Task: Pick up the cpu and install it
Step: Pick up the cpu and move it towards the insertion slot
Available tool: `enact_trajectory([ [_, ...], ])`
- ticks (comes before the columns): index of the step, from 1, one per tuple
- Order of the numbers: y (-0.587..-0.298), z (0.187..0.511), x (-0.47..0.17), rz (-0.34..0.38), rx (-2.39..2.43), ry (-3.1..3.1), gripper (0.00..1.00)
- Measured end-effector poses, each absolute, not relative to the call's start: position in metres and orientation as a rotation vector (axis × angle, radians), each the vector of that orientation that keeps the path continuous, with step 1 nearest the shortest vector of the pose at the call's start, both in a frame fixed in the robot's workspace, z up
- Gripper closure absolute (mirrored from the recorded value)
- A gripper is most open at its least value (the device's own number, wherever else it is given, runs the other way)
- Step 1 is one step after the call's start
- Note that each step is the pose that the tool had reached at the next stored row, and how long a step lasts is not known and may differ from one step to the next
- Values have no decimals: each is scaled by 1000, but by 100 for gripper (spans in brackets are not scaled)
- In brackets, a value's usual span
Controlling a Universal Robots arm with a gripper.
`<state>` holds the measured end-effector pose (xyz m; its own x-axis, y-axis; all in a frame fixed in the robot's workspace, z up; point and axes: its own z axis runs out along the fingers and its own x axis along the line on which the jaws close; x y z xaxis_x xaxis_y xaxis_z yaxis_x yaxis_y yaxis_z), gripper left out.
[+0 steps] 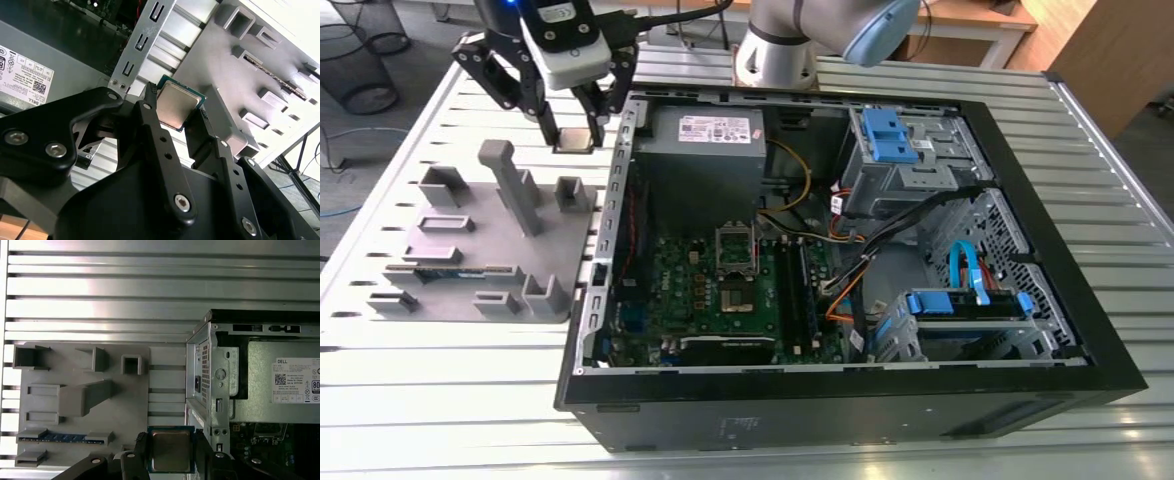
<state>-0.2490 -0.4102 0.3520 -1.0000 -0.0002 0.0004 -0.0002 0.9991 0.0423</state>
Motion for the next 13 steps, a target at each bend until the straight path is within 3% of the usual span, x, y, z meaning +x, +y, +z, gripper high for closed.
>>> enact_trajectory([
  [13, -410, 352, -227, -66, 0, -3140, 53],
])
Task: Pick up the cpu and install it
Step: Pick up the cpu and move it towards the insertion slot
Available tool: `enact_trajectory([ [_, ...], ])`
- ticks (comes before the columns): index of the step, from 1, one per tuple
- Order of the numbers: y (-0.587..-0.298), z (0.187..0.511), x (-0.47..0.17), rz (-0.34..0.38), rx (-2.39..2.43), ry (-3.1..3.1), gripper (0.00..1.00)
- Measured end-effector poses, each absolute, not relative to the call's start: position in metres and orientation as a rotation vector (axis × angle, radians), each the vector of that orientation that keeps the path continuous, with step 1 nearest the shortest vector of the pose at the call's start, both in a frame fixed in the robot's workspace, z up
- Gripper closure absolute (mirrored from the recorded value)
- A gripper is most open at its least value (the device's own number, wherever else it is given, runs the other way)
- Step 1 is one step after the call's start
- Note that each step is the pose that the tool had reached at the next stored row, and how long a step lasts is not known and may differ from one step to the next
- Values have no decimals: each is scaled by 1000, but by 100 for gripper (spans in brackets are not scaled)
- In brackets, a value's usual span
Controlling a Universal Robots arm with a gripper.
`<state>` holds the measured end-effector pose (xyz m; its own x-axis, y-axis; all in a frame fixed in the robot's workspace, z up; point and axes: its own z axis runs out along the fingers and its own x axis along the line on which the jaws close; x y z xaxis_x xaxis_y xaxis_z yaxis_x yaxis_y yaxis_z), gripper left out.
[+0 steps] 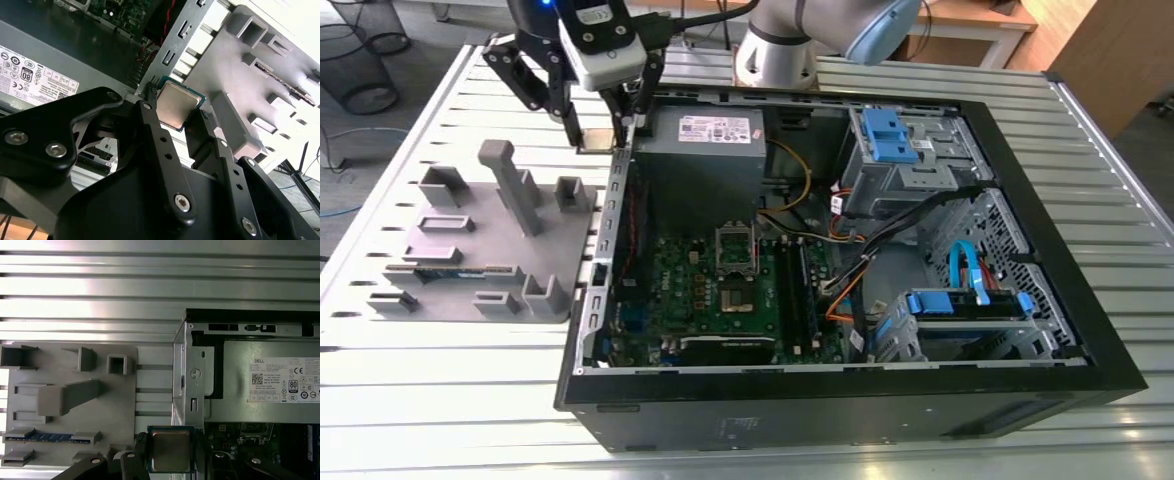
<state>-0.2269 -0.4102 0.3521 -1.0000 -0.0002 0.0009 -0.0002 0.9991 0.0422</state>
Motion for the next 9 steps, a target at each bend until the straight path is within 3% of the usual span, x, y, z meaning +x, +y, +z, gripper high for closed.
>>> enact_trajectory([
  [9, -410, 352, -205, -66, 0, -3140, 53],
])
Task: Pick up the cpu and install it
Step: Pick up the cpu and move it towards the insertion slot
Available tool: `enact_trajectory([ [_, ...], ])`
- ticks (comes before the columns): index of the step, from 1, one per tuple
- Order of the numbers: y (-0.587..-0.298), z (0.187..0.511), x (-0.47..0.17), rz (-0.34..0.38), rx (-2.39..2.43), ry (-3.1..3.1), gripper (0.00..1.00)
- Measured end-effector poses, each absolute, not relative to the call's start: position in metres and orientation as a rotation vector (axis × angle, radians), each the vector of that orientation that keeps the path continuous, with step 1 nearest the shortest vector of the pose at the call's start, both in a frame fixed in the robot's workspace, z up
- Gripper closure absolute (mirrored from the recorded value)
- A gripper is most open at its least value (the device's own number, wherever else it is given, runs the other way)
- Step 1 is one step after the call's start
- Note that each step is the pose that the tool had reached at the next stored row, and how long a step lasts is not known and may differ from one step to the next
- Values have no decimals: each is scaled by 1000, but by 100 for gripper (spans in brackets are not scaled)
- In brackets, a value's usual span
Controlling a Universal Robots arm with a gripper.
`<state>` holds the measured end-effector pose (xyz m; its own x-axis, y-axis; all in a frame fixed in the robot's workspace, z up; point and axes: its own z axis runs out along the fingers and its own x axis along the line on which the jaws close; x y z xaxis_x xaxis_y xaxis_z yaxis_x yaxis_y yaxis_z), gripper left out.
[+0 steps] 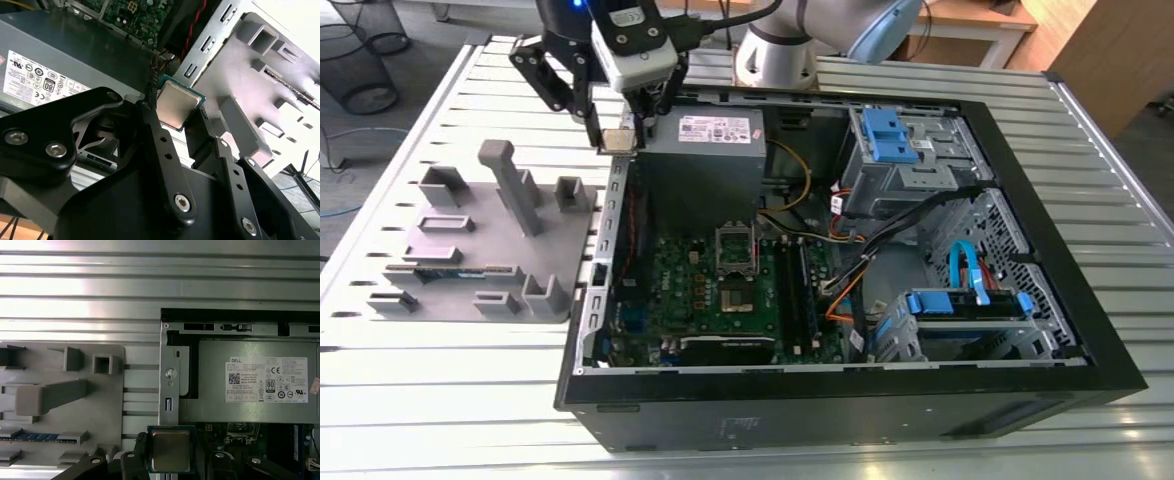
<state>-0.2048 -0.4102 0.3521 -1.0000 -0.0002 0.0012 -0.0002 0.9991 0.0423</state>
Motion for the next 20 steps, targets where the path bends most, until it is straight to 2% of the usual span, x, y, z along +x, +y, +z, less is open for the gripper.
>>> enact_trajectory([
  [20, -410, 352, -145, -66, 0, -3139, 53],
])
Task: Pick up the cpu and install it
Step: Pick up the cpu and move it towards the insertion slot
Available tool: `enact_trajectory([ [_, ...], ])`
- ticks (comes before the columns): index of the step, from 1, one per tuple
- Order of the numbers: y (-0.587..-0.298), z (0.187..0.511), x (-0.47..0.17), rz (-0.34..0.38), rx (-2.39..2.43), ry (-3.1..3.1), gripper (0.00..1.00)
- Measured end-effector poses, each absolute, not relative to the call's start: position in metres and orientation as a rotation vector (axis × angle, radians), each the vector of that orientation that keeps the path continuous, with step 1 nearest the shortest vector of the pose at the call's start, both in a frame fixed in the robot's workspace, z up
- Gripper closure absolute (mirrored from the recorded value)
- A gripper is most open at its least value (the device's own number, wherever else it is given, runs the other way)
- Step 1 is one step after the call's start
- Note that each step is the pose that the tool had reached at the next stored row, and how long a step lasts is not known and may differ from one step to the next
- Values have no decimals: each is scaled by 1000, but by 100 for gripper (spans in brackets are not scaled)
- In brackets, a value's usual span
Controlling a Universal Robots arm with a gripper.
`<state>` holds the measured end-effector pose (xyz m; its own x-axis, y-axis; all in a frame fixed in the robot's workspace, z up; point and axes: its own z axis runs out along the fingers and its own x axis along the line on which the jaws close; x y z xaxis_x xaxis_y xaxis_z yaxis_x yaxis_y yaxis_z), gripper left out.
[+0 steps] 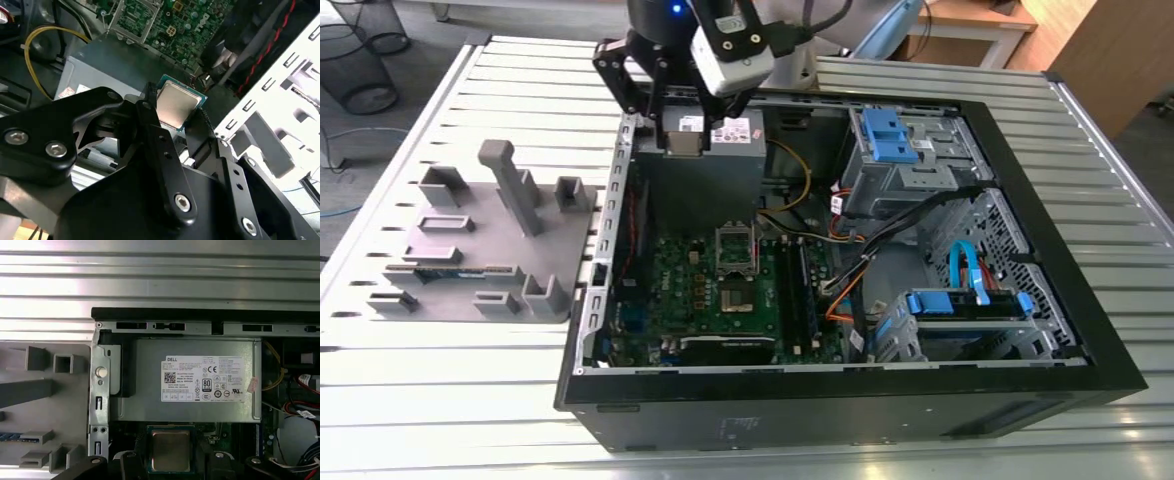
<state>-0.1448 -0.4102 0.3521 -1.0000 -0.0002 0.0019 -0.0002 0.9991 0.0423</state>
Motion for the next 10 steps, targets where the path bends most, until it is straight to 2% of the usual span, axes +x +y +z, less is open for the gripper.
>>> enact_trajectory([
  [10, -410, 352, -111, -66, 0, -3139, 53],
])
